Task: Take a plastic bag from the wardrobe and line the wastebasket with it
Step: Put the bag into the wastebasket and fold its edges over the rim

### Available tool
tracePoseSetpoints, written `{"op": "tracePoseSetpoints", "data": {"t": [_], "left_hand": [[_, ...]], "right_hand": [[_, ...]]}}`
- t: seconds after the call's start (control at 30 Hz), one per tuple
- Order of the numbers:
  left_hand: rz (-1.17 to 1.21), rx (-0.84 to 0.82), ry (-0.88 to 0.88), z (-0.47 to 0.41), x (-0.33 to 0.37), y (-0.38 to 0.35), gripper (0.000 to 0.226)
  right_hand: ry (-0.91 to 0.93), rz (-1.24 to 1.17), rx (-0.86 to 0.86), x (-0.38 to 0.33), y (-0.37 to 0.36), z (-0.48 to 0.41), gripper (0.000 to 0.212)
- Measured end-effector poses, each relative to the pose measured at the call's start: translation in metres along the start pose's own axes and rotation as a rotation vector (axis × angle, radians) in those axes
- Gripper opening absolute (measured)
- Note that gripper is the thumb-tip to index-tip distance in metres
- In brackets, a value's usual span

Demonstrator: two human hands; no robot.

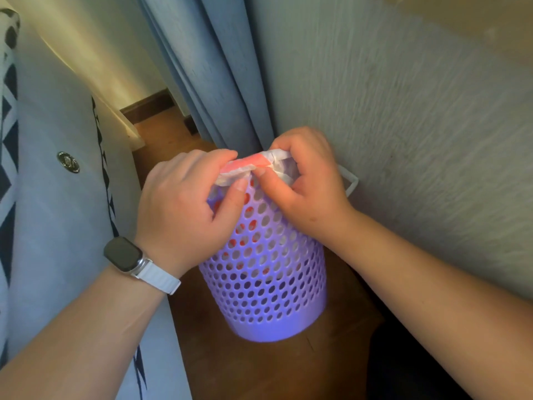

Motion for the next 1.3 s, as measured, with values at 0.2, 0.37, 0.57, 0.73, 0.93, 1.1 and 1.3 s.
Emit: {"op": "tracePoseSetpoints", "data": {"t": [0.2, 0.37, 0.57, 0.73, 0.93, 1.1, 1.3], "left_hand": [[-0.016, -0.017, 0.065, 0.003, -0.013, -0.005, 0.028], [0.028, -0.005, 0.153, 0.006, -0.024, -0.006, 0.020], [0.132, 0.009, 0.162, 0.006, -0.022, -0.010, 0.019], [0.063, -0.053, 0.041, 0.003, -0.011, -0.012, 0.030], [0.066, -0.109, -0.015, 0.008, -0.006, -0.027, 0.022], [0.052, -0.172, 0.027, 0.018, -0.018, -0.040, 0.014], [0.047, -0.230, 0.079, 0.027, -0.026, -0.051, 0.017]], "right_hand": [[-0.012, -0.015, -0.066, 0.000, -0.011, 0.005, 0.028], [-0.106, -0.058, -0.083, 0.022, -0.007, 0.000, 0.046], [-0.057, -0.048, 0.033, 0.018, 0.003, -0.004, 0.026], [-0.011, 0.038, 0.072, 0.015, 0.005, 0.001, 0.025], [0.088, 0.144, 0.091, 0.006, -0.002, 0.011, 0.029], [0.025, 0.193, -0.107, 0.011, -0.022, 0.014, 0.030], [0.085, 0.219, -0.401, 0.019, -0.036, 0.015, 0.031]]}}
Point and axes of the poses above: each hand's wrist, its own z-axis away from the middle knuckle, its own y-axis out of the back of the hand, x = y × z, the point moved 9 cm from there along -z, towards the middle knuckle, and after that the axes turned 11 degrees about -y, right-handed, at the moved point
